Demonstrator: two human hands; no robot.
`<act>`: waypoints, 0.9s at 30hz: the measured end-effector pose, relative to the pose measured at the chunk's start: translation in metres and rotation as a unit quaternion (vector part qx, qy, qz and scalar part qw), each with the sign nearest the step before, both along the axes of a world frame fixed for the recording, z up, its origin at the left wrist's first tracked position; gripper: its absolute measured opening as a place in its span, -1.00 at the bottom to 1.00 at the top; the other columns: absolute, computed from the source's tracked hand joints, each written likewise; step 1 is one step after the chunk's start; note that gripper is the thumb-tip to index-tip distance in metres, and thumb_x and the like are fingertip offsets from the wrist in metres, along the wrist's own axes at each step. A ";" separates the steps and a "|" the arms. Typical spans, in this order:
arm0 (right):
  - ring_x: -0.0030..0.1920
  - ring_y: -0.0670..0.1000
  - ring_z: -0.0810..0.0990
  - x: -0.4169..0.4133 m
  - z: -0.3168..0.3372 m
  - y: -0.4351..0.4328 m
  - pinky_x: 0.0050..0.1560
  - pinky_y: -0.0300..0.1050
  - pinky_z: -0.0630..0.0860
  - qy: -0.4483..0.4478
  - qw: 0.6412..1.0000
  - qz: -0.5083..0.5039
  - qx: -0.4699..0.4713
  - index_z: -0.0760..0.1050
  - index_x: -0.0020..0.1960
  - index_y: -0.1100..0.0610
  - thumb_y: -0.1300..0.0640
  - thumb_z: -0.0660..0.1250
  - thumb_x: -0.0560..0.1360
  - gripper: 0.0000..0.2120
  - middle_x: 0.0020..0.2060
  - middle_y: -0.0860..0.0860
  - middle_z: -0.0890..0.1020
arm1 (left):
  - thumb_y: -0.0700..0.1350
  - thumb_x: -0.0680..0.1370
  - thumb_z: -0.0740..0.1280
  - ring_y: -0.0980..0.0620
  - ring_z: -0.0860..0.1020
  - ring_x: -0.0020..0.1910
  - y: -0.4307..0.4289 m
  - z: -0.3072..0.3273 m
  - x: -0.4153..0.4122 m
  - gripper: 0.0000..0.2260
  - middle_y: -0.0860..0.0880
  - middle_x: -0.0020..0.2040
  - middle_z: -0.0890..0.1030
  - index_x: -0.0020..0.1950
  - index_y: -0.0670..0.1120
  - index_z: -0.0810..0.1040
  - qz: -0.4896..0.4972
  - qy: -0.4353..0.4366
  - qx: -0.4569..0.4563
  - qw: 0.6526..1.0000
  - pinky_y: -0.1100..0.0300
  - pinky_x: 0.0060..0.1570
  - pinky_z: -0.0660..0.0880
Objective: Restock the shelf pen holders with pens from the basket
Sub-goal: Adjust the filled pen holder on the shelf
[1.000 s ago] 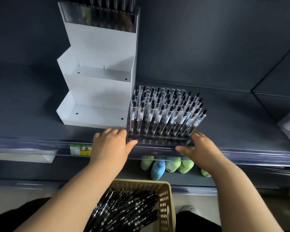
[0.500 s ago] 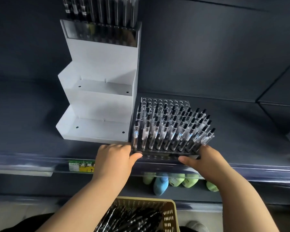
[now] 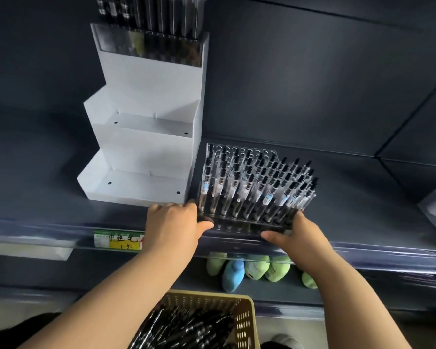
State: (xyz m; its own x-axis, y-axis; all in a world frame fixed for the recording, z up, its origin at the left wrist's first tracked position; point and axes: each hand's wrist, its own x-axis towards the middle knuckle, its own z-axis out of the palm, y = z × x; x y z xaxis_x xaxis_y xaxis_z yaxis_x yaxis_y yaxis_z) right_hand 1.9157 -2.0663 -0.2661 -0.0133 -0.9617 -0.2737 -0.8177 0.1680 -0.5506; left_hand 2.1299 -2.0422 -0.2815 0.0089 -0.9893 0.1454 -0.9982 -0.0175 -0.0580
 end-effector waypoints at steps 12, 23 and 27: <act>-0.19 0.05 0.55 0.001 0.035 0.014 0.28 0.06 0.37 0.015 0.998 -0.010 -0.066 0.32 -0.14 0.10 -0.14 0.43 0.39 -0.61 -0.33 0.08 0.58 | 0.14 0.42 0.40 0.07 0.30 -0.46 0.021 0.023 0.007 -0.71 0.10 -0.46 0.38 -0.26 -0.08 0.52 -0.029 0.179 -0.137 0.974 0.20 -0.34 0.32; 0.05 0.08 0.52 0.044 0.064 0.016 -0.24 -0.16 0.39 -0.034 0.989 0.018 -0.140 0.40 -0.05 -0.02 -0.19 0.47 0.28 -0.59 -0.17 -0.03 0.56 | 0.15 0.36 0.24 -0.04 0.53 -0.45 0.030 0.062 0.059 -0.63 0.03 -0.43 0.57 -0.13 -0.10 0.66 -0.006 0.158 -0.210 0.965 0.14 -0.49 0.44; -0.31 -0.12 0.43 0.070 0.074 0.006 -0.41 -0.26 0.26 -0.040 0.982 0.054 -0.179 0.35 0.00 -0.11 -0.19 0.43 0.32 -0.62 -0.30 -0.08 0.46 | 0.21 0.42 0.14 -0.06 0.57 -0.29 0.028 0.075 0.082 -0.55 0.01 -0.28 0.63 -0.03 -0.07 0.63 0.020 0.198 -0.189 0.962 0.13 -0.38 0.41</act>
State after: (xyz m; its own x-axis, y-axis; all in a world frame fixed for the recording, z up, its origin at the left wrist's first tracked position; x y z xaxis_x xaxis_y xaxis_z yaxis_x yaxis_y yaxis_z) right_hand 1.9855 -2.0600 -0.1919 0.1009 -0.9912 0.0858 -0.7723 -0.1324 -0.6213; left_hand 2.2121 -2.0140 -0.2066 0.1749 -0.8644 0.4714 -0.9390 -0.0025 0.3438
